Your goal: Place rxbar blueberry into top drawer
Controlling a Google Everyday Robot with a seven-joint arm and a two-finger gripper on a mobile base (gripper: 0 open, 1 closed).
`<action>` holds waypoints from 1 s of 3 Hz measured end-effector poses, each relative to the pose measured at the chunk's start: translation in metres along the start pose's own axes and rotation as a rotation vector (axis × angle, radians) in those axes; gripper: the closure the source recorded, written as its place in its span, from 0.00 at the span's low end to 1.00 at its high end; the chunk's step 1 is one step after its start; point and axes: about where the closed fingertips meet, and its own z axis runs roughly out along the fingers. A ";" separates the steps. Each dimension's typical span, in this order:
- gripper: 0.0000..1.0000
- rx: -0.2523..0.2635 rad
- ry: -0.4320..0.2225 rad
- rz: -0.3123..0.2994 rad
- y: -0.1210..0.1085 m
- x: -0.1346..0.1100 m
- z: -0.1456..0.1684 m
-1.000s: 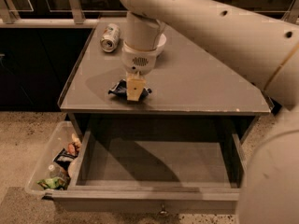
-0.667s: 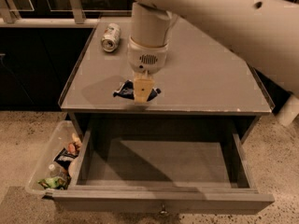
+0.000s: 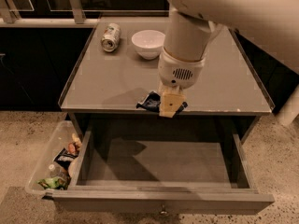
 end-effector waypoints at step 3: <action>1.00 -0.047 -0.063 0.078 0.052 0.020 0.046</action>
Offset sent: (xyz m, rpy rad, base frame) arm -0.0482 -0.0067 -0.0343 0.0349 0.0425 -0.0306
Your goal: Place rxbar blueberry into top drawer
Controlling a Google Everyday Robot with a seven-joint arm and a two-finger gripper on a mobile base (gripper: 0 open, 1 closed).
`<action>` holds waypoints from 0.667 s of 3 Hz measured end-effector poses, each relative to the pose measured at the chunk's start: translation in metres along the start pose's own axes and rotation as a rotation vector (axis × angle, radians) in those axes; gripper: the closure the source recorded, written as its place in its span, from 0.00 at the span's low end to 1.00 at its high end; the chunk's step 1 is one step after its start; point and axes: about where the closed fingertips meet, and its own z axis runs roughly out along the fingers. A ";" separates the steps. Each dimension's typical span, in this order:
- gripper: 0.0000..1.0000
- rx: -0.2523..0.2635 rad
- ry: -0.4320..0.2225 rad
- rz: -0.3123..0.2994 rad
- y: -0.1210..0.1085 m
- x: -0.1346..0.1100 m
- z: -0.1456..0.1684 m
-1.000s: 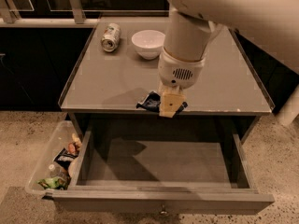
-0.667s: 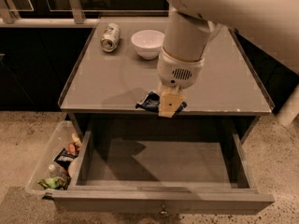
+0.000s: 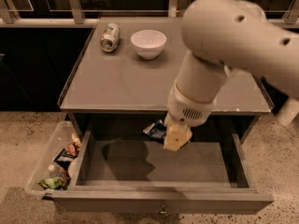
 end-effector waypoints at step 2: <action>1.00 -0.077 0.000 0.061 0.024 0.023 0.064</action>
Offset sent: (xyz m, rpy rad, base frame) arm -0.0238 -0.0010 -0.0529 0.0155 0.0735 -0.0364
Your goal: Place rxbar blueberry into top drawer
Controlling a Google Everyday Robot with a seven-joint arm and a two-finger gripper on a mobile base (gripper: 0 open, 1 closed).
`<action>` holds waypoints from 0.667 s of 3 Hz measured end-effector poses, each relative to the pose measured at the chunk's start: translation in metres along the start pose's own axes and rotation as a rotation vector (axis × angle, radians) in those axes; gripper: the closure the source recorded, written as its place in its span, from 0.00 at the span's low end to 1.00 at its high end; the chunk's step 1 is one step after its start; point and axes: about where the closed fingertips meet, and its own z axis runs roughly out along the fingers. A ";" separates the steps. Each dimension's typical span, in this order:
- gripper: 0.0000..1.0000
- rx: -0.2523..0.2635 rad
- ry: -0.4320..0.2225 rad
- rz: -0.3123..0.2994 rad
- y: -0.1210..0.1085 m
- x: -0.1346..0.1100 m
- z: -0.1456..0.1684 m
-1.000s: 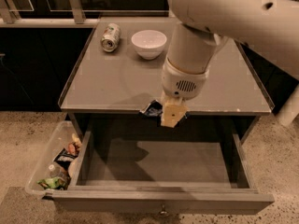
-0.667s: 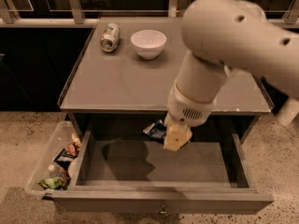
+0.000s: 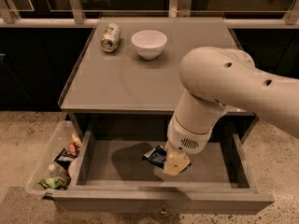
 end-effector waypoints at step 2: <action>1.00 0.048 -0.019 0.065 -0.041 0.011 0.025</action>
Offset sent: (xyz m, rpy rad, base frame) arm 0.0674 -0.0261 -0.0592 0.0316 -0.0692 -0.1635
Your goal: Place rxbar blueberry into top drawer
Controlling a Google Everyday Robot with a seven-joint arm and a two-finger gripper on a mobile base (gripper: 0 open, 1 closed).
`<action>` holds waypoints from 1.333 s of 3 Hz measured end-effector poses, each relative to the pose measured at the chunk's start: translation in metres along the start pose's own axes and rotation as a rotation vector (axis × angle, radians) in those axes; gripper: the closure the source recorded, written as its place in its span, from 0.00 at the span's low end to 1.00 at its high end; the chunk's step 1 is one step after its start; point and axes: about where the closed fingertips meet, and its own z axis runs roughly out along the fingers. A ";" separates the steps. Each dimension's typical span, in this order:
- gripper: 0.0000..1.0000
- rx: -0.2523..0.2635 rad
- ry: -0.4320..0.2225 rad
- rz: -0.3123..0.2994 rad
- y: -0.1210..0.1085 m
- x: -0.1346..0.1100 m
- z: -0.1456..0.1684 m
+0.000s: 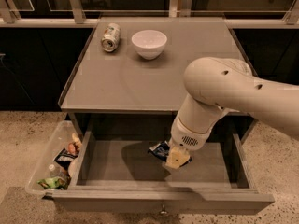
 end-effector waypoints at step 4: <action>1.00 0.193 0.153 0.050 0.021 0.025 0.057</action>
Offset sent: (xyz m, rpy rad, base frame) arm -0.0352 0.0132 -0.0433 -0.3474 -0.3516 -0.0082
